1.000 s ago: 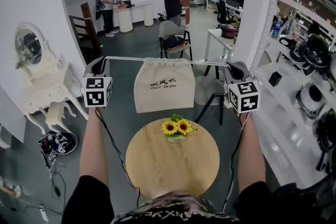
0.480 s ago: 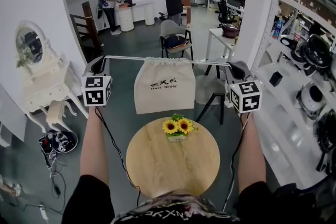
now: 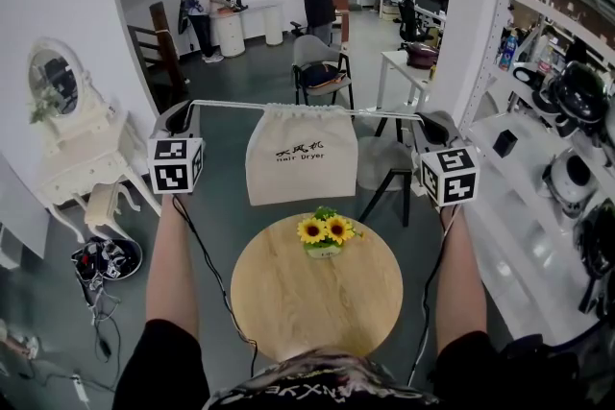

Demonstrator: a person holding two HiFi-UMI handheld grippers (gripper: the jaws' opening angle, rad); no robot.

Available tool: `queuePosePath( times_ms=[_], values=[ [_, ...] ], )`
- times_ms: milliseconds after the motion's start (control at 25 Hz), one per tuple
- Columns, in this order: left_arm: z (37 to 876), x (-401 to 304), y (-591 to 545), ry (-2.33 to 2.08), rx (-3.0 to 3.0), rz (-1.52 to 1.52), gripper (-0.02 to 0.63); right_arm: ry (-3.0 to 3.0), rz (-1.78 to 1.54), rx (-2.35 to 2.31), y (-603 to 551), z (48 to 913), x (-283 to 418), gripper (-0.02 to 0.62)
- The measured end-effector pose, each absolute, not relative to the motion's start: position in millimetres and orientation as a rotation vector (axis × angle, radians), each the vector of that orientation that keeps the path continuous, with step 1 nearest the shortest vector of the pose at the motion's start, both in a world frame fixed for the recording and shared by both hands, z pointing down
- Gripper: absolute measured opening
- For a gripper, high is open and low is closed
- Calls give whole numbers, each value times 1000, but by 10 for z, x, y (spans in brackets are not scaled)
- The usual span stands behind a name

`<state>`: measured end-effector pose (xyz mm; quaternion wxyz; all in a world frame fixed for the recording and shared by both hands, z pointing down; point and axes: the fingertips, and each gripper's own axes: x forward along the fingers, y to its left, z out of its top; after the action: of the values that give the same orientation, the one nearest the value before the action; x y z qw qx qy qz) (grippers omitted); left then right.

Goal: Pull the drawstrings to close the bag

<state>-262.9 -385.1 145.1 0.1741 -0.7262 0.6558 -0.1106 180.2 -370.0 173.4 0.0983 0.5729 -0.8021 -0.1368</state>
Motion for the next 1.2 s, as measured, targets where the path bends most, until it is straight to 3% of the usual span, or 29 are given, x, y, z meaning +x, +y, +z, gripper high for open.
queuePosePath(
  times_ms=[1200],
  values=[
    [1444, -2598, -3882, 1839, -2073, -326, 21, -2350, -430, 1702, -3702, 1742, 1831, 2]
  ],
)
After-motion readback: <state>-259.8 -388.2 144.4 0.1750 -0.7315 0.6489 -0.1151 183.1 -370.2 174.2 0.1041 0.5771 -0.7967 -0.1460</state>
